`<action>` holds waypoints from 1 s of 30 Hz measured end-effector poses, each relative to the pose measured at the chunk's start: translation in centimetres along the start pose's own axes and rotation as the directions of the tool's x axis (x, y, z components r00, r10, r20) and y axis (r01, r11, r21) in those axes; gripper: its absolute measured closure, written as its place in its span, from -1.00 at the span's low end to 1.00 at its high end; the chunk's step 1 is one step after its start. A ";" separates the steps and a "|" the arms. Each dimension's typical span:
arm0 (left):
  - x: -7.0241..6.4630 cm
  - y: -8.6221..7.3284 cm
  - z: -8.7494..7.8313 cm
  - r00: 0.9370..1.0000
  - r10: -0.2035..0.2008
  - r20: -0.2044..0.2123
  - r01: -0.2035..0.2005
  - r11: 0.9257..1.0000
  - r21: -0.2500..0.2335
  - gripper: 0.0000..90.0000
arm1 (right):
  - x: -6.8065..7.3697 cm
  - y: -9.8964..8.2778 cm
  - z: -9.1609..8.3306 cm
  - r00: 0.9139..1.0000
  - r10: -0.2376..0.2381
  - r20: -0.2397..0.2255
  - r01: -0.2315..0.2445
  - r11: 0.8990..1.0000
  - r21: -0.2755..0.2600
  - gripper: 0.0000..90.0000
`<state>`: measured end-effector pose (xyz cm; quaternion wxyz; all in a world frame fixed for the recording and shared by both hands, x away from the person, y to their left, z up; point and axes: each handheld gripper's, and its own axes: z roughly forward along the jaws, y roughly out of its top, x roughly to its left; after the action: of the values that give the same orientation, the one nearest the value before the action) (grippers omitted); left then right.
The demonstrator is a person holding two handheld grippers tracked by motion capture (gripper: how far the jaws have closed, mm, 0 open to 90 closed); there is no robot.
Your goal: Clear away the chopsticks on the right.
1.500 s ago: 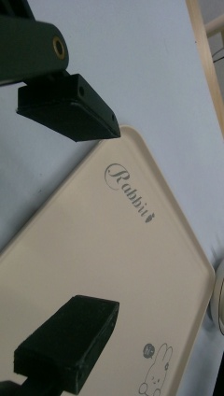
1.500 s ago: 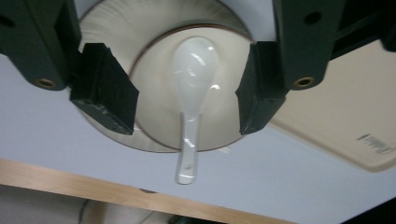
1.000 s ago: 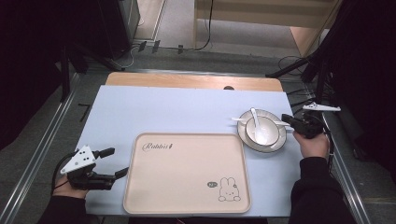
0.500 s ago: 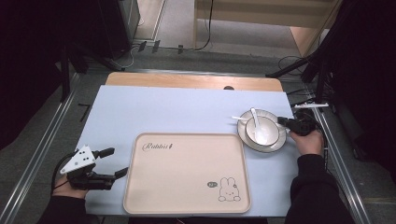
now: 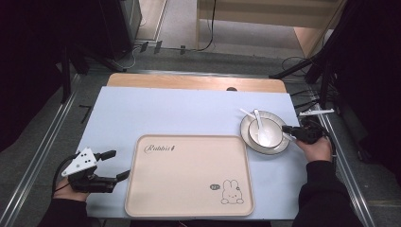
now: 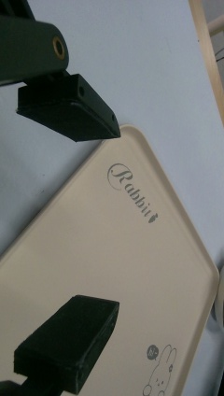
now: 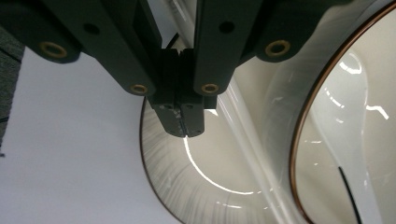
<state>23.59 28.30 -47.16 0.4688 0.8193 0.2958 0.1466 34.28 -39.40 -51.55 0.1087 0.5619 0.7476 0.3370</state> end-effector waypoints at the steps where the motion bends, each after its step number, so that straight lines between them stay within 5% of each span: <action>1: 0.0 0.0 0.0 1.000 0.000 0.001 0.000 1.000 -0.002 -0.67 | 0.2 -0.2 -0.1 1.000 -0.002 -0.004 0.002 1.000 0.006 0.96; 10: 0.0 0.0 0.0 1.000 -0.001 0.002 0.001 1.000 -0.003 -0.67 | 0.5 -0.6 -0.4 0.999 0.023 -0.027 -0.022 0.999 0.041 0.97; 13: 0.0 0.0 0.0 1.000 -0.001 -0.001 0.001 1.000 0.000 -0.67 | 0.5 -0.5 -1.0 1.000 0.014 -0.013 -0.014 1.000 0.013 0.89; 15: 0.0 0.0 0.0 1.000 0.000 0.000 0.000 1.000 0.001 -0.67 | 0.5 -0.4 -1.5 1.000 0.001 0.007 0.000 1.000 -0.023 0.78; 19: 0.0 0.0 0.0 1.000 0.001 0.000 -0.001 1.000 0.001 -0.66 | 0.5 -0.3 -2.7 0.997 -0.051 0.066 0.056 0.995 -0.080 0.25; 23: 0.0 0.0 0.0 1.000 0.002 0.002 -0.002 1.000 0.002 -0.66 | 0.4 -0.5 -3.1 0.997 -0.059 0.059 0.064 0.993 -0.099 -0.11; 30: 0.0 0.0 0.0 1.000 0.000 0.002 0.000 1.000 0.001 -0.66 | 0.2 -1.0 -2.6 0.999 -0.048 0.018 0.049 0.998 -0.041 0.03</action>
<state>23.62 28.27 -47.16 0.4684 0.8198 0.2953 0.1458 32.05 -40.33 -50.17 0.1350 0.5439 0.7529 0.3450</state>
